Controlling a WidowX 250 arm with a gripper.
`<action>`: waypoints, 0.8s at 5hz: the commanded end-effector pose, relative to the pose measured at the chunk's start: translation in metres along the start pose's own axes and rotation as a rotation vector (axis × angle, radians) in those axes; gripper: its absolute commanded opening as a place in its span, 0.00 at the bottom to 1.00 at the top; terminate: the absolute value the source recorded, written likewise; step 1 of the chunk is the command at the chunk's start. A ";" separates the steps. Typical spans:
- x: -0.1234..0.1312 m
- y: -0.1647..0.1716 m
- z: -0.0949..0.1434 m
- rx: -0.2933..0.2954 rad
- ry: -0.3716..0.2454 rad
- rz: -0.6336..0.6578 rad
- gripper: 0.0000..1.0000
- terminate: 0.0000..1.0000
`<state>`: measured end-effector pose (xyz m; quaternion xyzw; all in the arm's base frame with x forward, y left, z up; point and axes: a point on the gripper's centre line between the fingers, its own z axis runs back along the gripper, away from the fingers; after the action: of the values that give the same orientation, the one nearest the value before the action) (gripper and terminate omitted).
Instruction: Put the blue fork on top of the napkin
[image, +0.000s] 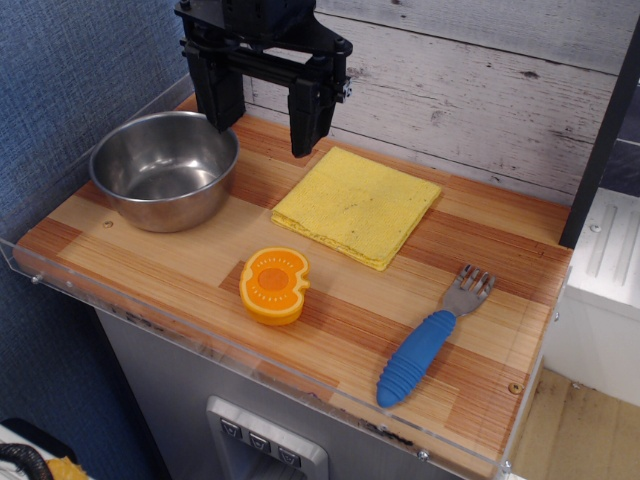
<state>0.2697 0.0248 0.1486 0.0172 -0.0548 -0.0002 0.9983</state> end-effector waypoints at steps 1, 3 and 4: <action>0.000 0.000 0.000 0.000 0.000 0.000 1.00 0.00; 0.004 -0.035 0.000 -0.004 -0.074 -0.009 1.00 0.00; 0.006 -0.057 -0.018 -0.031 -0.085 -0.058 1.00 0.00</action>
<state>0.2750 -0.0333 0.1190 0.0031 -0.0790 -0.0285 0.9965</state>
